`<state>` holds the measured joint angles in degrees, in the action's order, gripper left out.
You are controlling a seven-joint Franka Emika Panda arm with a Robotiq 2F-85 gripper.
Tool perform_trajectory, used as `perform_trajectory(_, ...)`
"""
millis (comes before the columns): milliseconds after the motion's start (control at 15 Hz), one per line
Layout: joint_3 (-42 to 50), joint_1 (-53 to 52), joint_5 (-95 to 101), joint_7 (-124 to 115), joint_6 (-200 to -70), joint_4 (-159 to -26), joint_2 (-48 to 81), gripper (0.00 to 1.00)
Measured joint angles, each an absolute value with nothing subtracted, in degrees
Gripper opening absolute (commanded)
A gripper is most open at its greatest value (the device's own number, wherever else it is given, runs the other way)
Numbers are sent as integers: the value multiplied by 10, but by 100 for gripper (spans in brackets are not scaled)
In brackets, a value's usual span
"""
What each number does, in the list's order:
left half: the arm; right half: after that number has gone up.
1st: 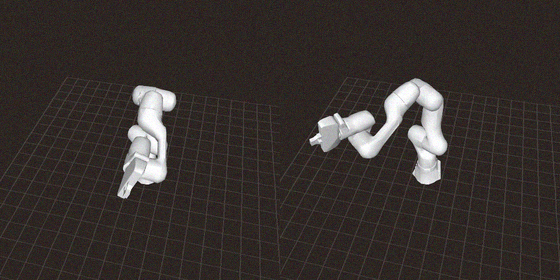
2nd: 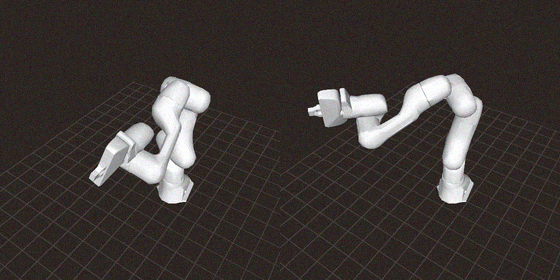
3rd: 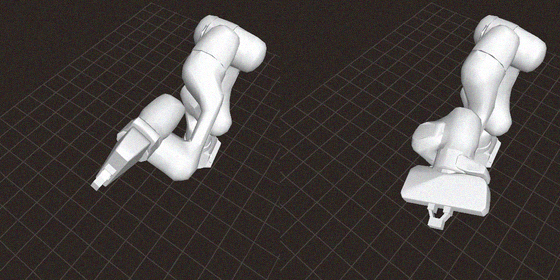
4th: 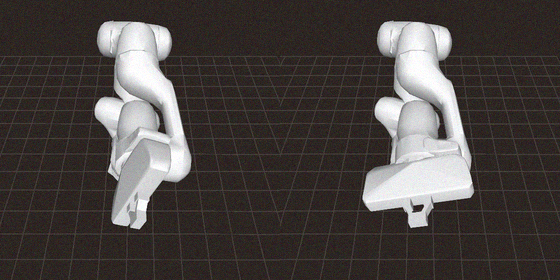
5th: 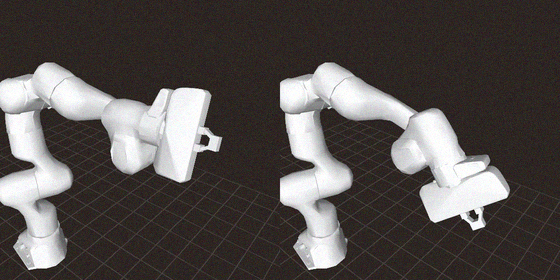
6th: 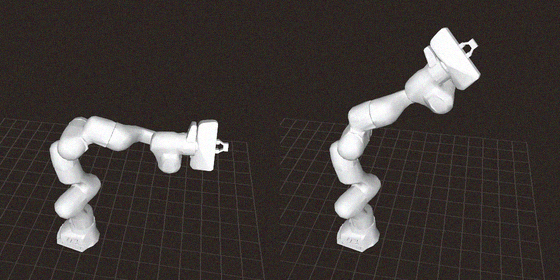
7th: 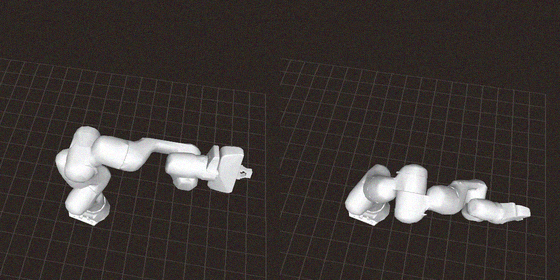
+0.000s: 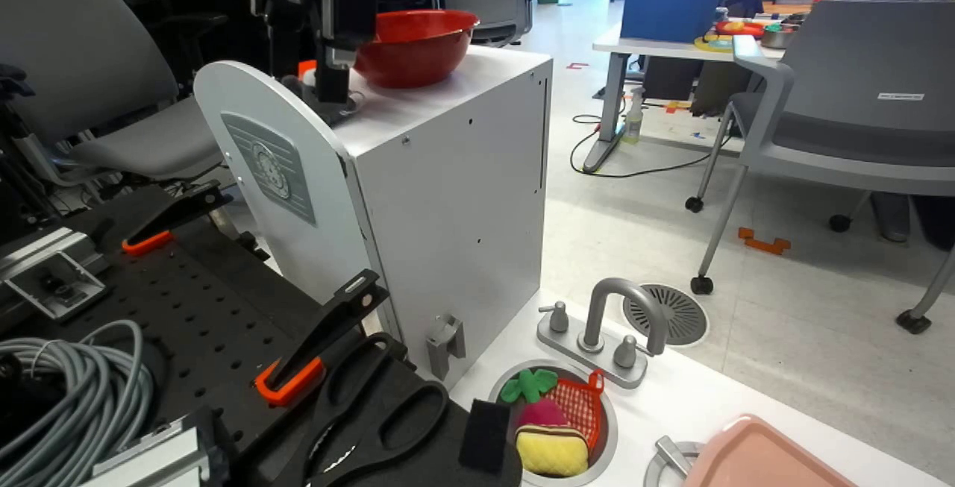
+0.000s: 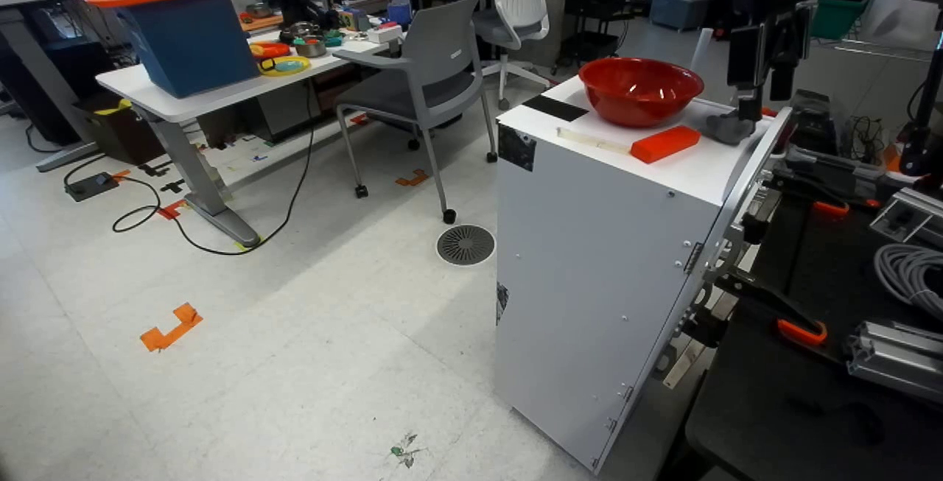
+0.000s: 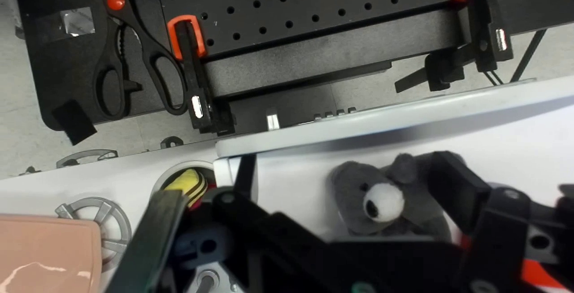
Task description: Pick up the grey toy and put it the red bowl
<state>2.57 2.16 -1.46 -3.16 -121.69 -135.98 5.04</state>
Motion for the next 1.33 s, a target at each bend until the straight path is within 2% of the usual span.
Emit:
perform_trajectory(67, 26, 22, -14, -37, -1217, -1359, 51, 68)
perform_trajectory(400, 27, 22, -13, -51, -1217, -1357, 52, 27)
perform_trajectory(600, 27, 23, -13, -56, -1217, -1355, 52, 5)
perform_trajectory(667, 27, 23, -13, -57, -1217, -1355, 52, 1)
perform_trajectory(1333, 28, 22, 5, -84, -1217, -1354, 50, 2)
